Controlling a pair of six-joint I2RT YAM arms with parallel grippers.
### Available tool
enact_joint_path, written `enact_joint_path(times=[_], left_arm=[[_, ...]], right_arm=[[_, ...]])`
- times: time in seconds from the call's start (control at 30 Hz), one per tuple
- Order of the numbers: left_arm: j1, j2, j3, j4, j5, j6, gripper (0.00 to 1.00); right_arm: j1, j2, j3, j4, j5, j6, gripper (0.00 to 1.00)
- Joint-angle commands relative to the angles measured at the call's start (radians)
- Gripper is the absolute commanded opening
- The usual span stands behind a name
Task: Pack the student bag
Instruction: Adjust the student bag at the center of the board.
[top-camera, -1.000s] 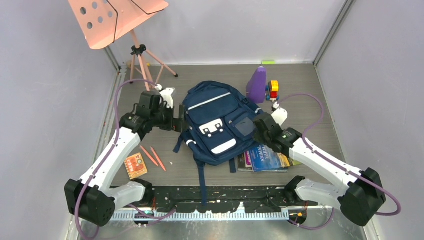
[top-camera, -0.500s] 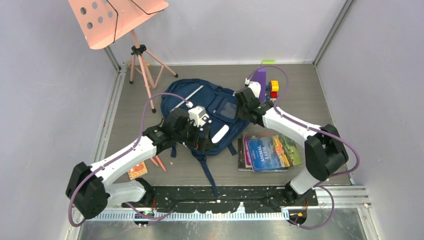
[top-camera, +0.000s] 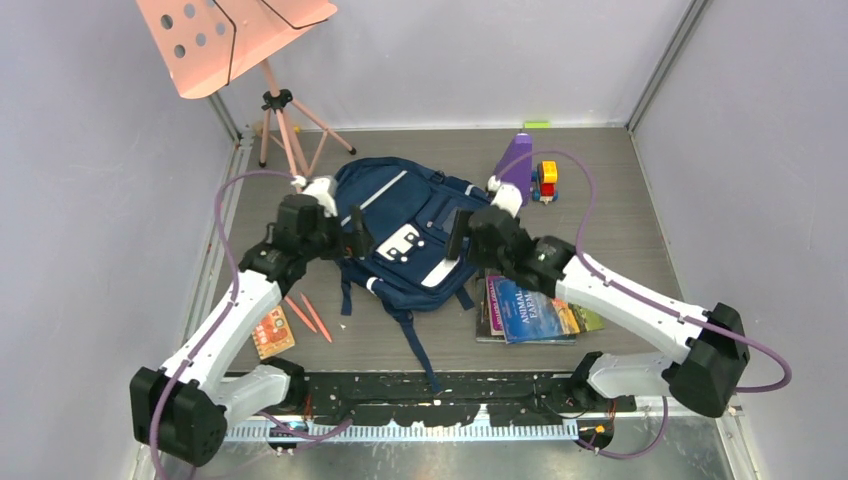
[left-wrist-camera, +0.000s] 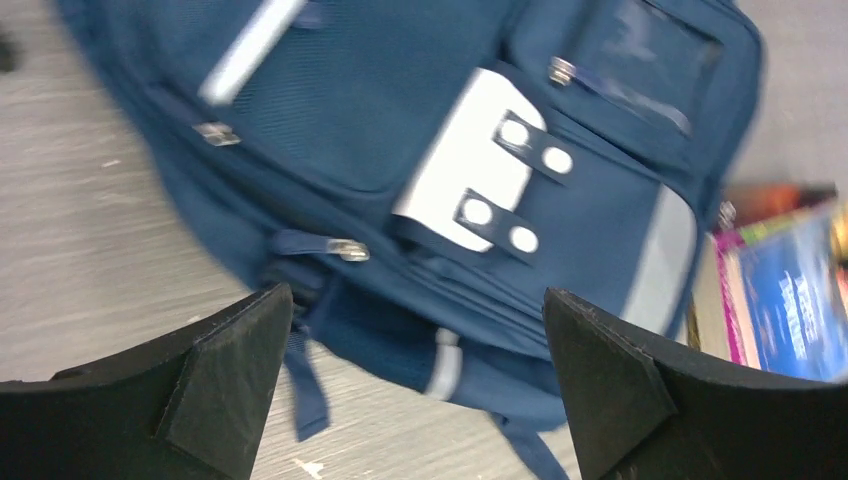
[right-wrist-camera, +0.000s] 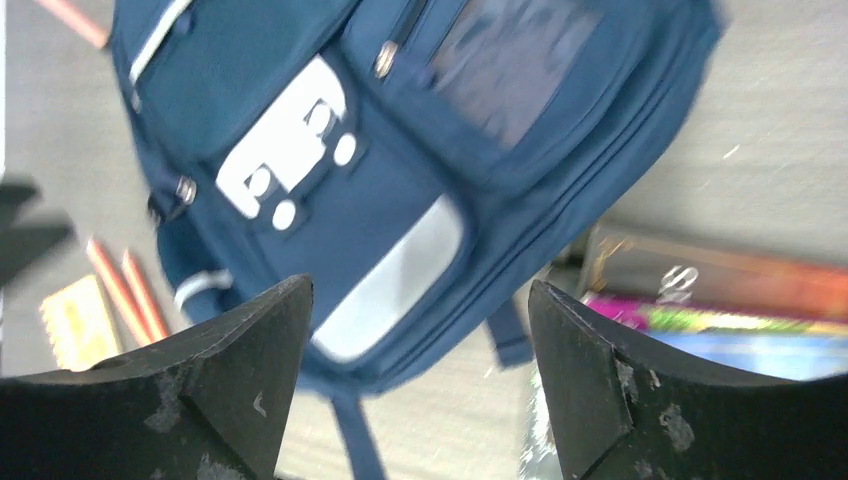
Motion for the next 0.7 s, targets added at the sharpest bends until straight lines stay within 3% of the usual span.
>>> enact_joint_path(times=[0.0, 0.3, 0.67], left_arm=[[0.149, -0.029, -0.035, -0.015, 0.046, -0.078, 1.0], [0.218, -0.053, -0.086, 0.015, 0.093, -0.11, 1.0], [0.232, -0.074, -0.075, -0.032, 0.128, -0.098, 1.0]], right_arm=[[0.121, -0.037, -0.124, 0.061, 0.056, 0.256, 0.85], [0.283, 0.0, -0.272, 0.252, 0.105, 0.522, 0.86], [0.298, 0.13, -0.369, 0.525, 0.214, 0.533, 0.88]])
